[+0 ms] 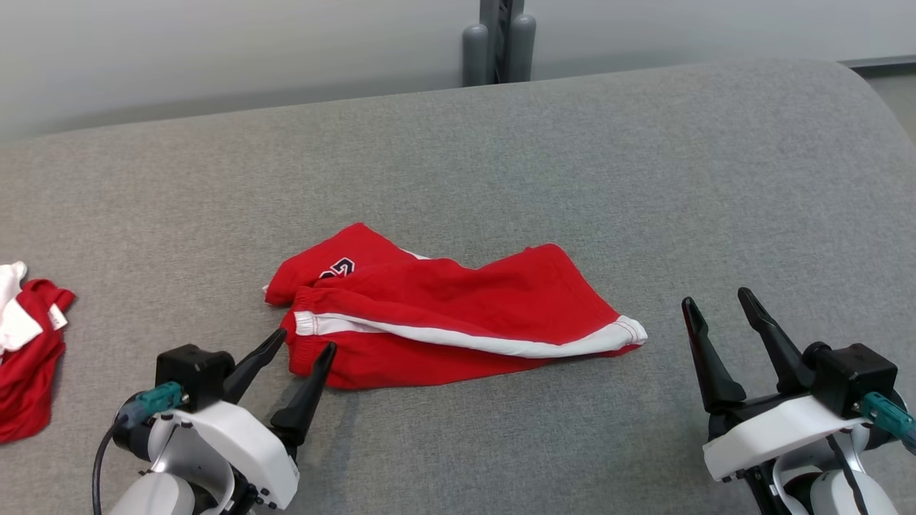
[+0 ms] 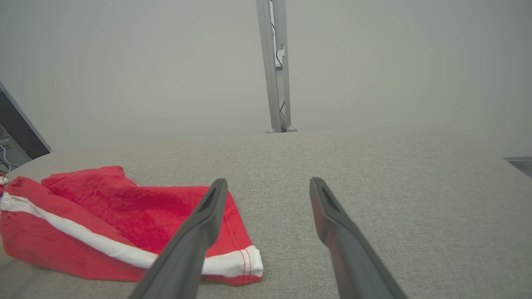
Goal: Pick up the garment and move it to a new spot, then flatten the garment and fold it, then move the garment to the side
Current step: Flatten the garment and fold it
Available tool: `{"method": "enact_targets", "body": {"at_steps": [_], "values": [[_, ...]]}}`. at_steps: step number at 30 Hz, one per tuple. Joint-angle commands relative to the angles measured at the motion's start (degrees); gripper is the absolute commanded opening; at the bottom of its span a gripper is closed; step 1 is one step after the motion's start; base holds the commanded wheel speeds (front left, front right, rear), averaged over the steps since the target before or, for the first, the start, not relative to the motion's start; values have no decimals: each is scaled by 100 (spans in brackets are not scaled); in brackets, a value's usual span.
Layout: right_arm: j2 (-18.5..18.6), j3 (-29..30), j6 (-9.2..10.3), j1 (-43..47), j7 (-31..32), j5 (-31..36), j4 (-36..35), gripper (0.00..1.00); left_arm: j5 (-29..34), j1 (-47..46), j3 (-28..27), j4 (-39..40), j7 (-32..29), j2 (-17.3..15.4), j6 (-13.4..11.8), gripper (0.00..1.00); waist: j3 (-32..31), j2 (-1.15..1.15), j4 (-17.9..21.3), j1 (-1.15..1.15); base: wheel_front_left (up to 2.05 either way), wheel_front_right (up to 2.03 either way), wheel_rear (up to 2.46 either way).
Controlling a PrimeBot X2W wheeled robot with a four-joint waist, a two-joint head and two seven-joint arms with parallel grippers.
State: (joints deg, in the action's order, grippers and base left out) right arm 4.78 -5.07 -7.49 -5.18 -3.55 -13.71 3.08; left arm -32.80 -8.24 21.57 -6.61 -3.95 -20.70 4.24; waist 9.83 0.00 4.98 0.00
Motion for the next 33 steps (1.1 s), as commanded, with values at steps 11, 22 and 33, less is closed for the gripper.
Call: {"method": "enact_targets", "body": {"at_steps": [11, 22, 33], "values": [[-19, 95, -1, 30, -19, -66, 210, 100, -178, -441, 55, -271, -19, -106, 176, 0, 181, 0, 194, 0, 0, 0, 0], [163, -39, -1, -245, 14, -257, 994, 100, -171, -615, 165, -320, 90, -103, 226, 0, 286, 0, 94, 0, 0, 0, 0], [267, -1018, -1, -1103, -241, -697, 2274, 100, -122, -749, 255, -319, 191, -84, 224, 0, 433, 0, -75, 0, 0, 0, 0]]}}
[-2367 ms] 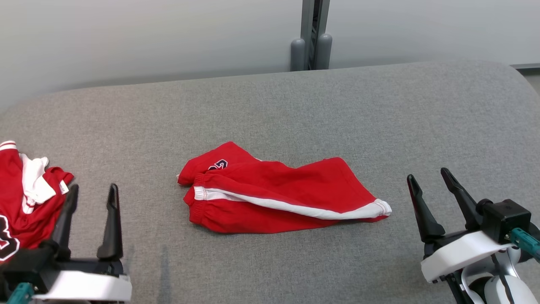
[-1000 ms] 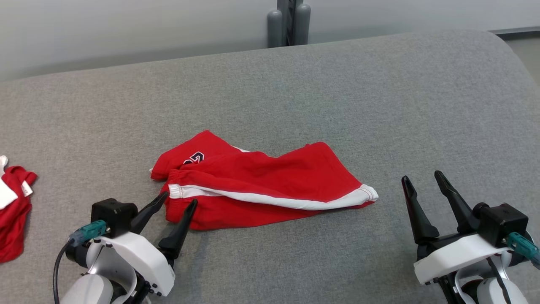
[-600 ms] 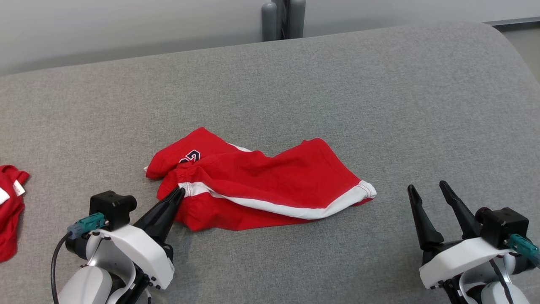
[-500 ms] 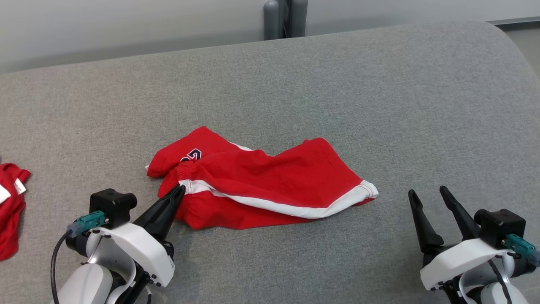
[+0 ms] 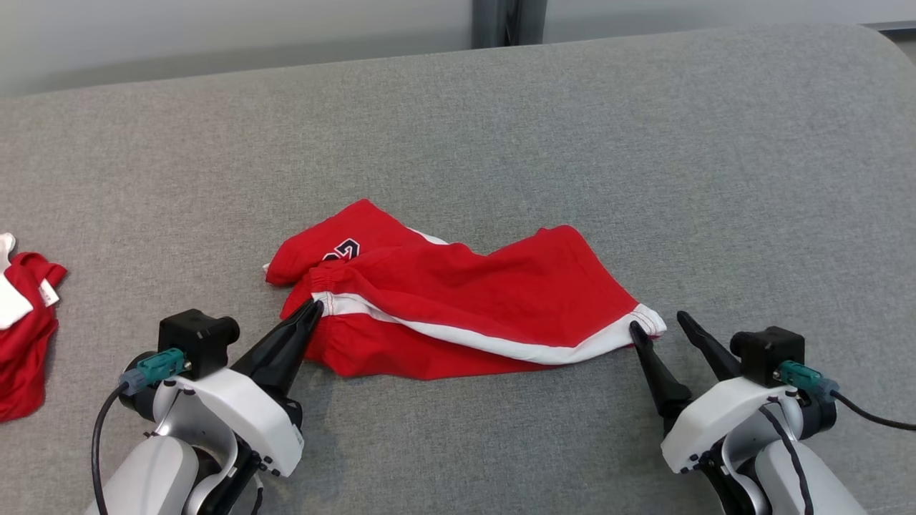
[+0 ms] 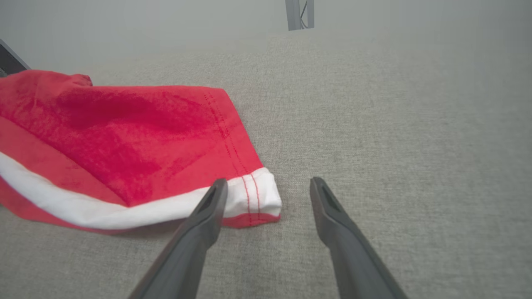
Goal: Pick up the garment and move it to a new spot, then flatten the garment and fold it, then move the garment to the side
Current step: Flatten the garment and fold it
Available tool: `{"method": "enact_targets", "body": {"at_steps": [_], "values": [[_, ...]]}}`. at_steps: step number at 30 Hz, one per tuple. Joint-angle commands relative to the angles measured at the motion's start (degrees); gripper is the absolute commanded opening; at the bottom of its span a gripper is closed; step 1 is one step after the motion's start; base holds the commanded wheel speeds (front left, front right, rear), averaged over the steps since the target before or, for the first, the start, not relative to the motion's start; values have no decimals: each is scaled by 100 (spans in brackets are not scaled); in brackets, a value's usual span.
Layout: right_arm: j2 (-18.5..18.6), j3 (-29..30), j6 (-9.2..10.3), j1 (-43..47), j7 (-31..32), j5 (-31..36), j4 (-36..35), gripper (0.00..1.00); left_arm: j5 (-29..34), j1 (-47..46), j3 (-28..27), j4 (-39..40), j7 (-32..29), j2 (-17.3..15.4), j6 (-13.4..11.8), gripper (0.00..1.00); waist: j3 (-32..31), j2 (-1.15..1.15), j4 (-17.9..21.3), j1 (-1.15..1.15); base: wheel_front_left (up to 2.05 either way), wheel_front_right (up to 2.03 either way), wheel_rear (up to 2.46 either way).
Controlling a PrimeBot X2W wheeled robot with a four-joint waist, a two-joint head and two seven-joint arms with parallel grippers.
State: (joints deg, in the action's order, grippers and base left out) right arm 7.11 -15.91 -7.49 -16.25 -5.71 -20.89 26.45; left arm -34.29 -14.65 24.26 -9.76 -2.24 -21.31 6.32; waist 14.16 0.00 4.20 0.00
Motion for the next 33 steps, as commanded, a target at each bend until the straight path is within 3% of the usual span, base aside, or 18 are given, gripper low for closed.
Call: {"method": "enact_targets", "body": {"at_steps": [1, 3, 4, 5, 10, 16, 23, 33], "values": [[65, -87, -1, -105, -44, -80, 131, 100, 33, -111, 5, 3, 42, -9, 13, 0, 10, 0, -28, 0, 0, 0, 0], [74, -148, -1, -156, -74, -144, 207, 98, 39, -114, 9, 13, 65, 1, 11, 0, 11, 0, -48, 0, 0, 0, 0], [92, -216, -1, -201, -81, -211, 289, 31, 41, -113, 19, 24, 77, 8, 11, 0, 13, 0, -66, 0, 0, 0, 0], [125, -251, -1, -244, -115, -249, 352, 0, 51, -113, 23, 45, 105, 9, 6, 0, 17, 0, -83, 0, 0, 0, 0], [282, -464, -1, -367, -303, -574, 366, 0, 149, -102, 16, 331, 271, -8, -69, 0, 5, 0, -148, 0, 0, 0, 0], [470, -302, -1, -472, -634, -793, -179, 0, 148, -47, -146, 996, 333, -124, -213, 0, -74, 0, -170, 0, 0, 0, 0], [511, 211, -1, -592, -697, -611, -1455, 0, 187, -131, -459, 1876, 315, -335, -459, 0, -266, 0, -117, 0, 0, 0, 0], [266, 1220, -1, -770, -35, -122, -3593, 0, 448, -445, -989, 3069, 249, -620, -959, 0, -502, 0, -121, 0, 0, 0, 0]]}}
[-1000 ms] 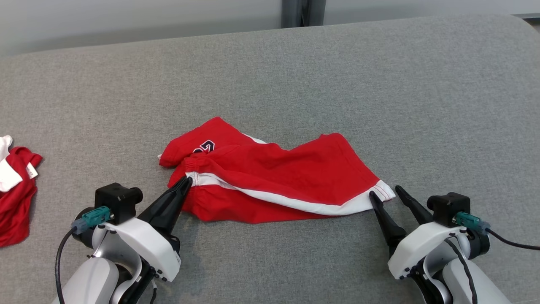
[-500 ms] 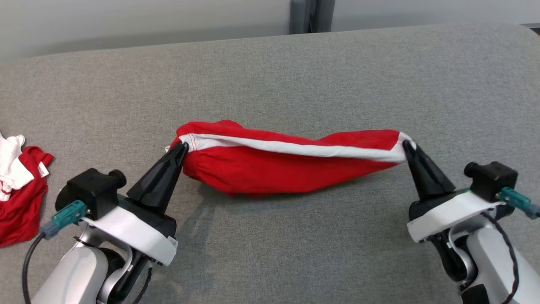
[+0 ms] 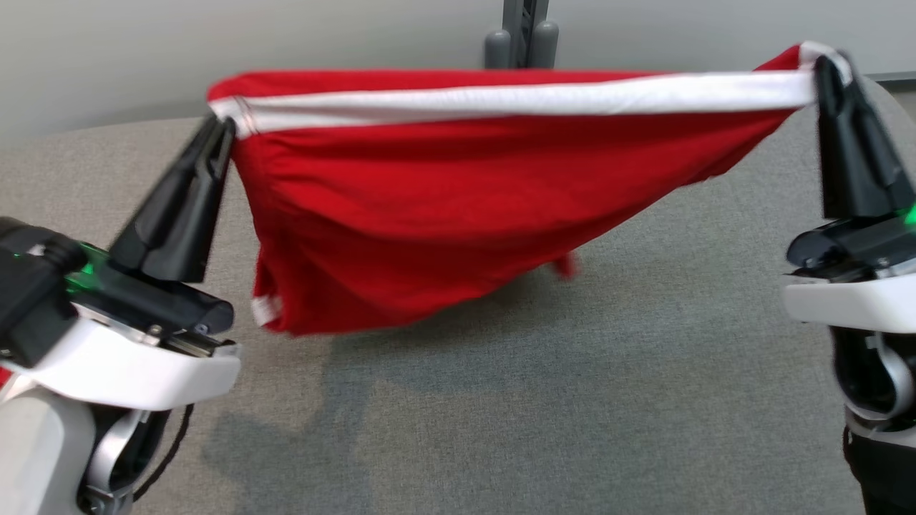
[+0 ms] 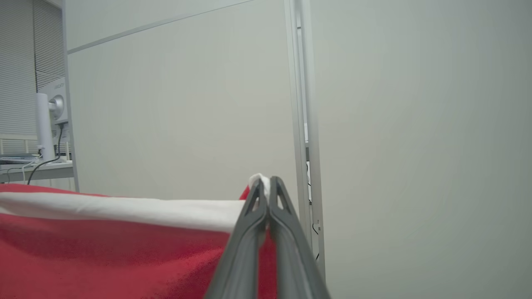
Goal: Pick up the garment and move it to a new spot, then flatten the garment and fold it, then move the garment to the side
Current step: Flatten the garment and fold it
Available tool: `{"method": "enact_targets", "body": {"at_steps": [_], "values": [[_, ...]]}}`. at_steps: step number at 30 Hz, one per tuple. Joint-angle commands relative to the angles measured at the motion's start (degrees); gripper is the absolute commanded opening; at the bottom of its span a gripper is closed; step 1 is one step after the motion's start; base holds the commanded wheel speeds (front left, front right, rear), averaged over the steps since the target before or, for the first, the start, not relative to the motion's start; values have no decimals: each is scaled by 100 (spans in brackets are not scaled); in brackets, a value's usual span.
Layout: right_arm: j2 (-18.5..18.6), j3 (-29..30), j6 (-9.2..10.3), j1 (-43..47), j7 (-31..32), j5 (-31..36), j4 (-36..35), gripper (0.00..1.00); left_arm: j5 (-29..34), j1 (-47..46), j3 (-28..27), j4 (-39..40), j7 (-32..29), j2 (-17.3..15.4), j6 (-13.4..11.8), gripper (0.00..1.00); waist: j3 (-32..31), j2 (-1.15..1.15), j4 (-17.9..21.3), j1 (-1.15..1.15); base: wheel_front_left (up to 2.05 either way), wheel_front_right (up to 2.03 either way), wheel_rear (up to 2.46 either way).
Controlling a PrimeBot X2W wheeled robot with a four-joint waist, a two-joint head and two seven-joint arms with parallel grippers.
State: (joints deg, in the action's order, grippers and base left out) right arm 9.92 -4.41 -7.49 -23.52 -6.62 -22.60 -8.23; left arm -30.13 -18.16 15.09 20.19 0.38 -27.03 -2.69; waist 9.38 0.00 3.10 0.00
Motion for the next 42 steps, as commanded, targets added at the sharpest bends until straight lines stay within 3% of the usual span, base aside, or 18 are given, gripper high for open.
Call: {"method": "enact_targets", "body": {"at_steps": [1, 8, 17, 21, 23, 30, 36, 42], "values": [[-48, 147, -1, -37, 154, 87, -304, 0, 59, -116, -111, 186, -38, -61, -103, 0, -45, 0, -17, 0, 0, 0, 0], [-262, 385, -1, 94, 642, 246, -1043, 0, 60, -203, -244, 621, -184, -131, -269, 0, -89, 0, -24, 0, 0, 0, 0], [-175, 64, -1, -246, 714, 544, -488, 0, -100, -554, -16, 184, -240, 23, -72, 0, 164, 0, -5, 0, 0, 0, 0], [-151, -227, 0, -823, 509, 572, 245, 0, -238, -1145, 102, -639, -164, 136, 226, 0, 424, 0, 5, 0, 0, 0, 0], [-162, -377, -1, -1456, 330, 512, 930, 0, -228, -1804, 164, -1415, 2, 279, 456, 0, 626, 0, 1, 0, 0, 0, 0], [-210, -578, -1, -3363, -119, 264, 2730, 0, -161, -3689, 354, -3487, 473, 711, 831, 0, 1029, 0, -72, 0, 0, 0, 0], [-290, -545, -1, -4820, -705, 97, 4213, 0, -245, -5040, 489, -5171, 959, 956, 971, 0, 1142, 0, -88, 0, 0, 0, 0], [-467, -172, 1, -5564, -856, -133, 5559, 0, -465, -5688, 640, -6726, 1023, 1138, 998, 0, 1055, 0, -60, 0, 0, 0, 0]]}}
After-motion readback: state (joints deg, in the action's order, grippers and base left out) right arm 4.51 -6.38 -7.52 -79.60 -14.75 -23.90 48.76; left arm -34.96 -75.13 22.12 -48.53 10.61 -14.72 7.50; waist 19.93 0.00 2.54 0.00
